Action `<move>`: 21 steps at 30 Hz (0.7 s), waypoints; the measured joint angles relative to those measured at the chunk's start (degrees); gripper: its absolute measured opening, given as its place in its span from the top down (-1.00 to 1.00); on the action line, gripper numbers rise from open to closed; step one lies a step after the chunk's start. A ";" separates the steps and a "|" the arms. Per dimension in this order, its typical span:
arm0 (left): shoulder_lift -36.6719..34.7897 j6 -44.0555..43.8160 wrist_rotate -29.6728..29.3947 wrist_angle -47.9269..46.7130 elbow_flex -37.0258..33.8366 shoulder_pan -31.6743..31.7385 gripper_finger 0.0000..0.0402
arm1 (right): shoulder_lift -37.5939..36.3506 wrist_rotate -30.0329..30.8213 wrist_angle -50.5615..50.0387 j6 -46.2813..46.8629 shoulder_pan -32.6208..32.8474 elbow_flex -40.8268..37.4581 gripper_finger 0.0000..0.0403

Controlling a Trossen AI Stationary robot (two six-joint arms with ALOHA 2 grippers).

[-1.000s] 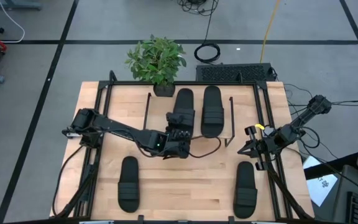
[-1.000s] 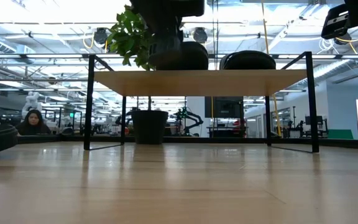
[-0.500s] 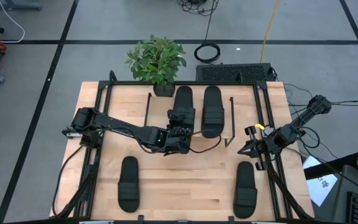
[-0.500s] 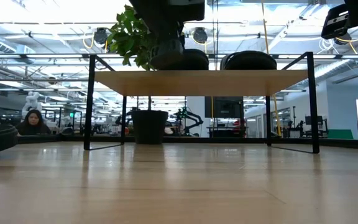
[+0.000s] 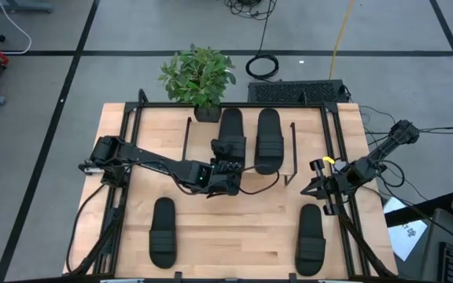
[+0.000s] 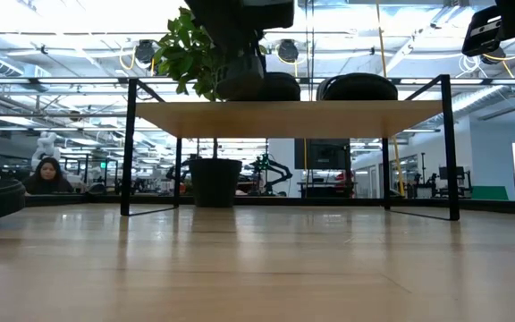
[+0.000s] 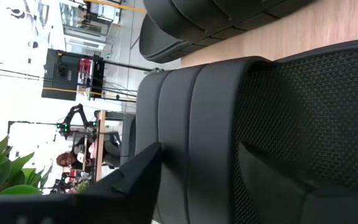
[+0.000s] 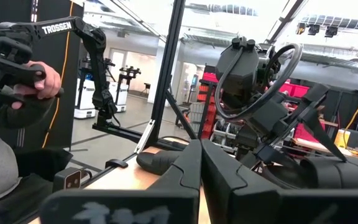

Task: Pick and place slides into the shelf
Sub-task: Put the middle black slide on the shelf, then put the right black slide under the shelf

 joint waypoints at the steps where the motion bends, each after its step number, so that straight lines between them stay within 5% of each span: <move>1: 0.00 0.06 -0.26 0.03 0.00 0.00 -0.19 | 0.00 0.00 0.00 0.00 -0.01 0.00 1.00; 8: 0.02 3.17 -6.38 0.08 0.00 -1.54 -0.40 | -0.01 0.00 0.00 0.00 0.01 0.00 1.00; 21: -0.18 13.32 -12.81 7.33 -0.07 -5.61 -0.37 | -0.01 0.00 0.02 0.00 0.01 0.02 1.00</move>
